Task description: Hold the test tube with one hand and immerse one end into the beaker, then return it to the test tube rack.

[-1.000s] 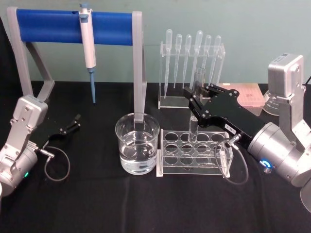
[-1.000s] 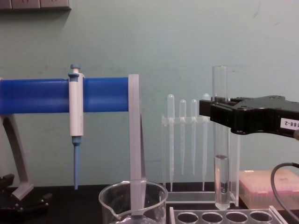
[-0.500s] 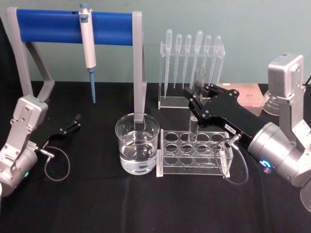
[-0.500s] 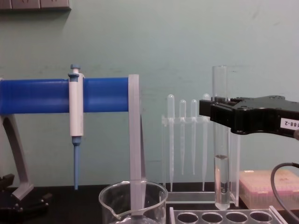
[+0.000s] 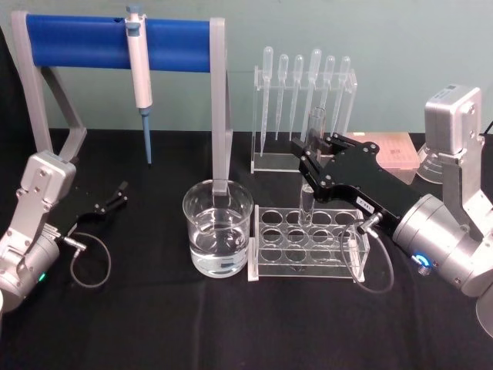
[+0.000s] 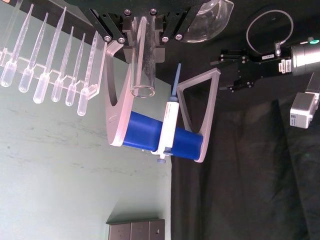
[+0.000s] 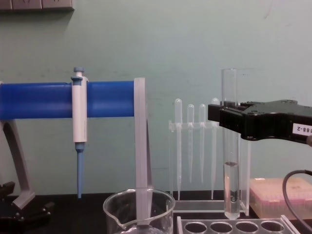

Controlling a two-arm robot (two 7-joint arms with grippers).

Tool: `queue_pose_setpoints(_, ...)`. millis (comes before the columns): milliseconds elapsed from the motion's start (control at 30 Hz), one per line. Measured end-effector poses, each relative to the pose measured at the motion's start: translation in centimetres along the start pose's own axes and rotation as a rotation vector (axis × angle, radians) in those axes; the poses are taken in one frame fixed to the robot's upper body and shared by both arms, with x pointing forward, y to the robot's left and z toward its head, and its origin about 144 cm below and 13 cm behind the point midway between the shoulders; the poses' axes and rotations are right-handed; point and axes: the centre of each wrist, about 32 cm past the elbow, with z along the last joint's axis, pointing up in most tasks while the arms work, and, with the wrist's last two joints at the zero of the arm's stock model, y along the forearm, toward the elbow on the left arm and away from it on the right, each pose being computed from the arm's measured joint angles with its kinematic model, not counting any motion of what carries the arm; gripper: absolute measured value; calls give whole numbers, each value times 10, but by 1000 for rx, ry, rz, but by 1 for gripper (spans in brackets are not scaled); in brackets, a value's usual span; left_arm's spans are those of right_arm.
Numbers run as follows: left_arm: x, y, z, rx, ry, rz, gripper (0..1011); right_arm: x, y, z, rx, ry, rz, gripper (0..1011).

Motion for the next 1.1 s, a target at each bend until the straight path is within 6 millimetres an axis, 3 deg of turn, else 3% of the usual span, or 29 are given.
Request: queue_pose_setpoints(1100, 0, 0, 0, 0, 0, 0, 1000, 0, 0, 0, 0, 0, 0, 225)
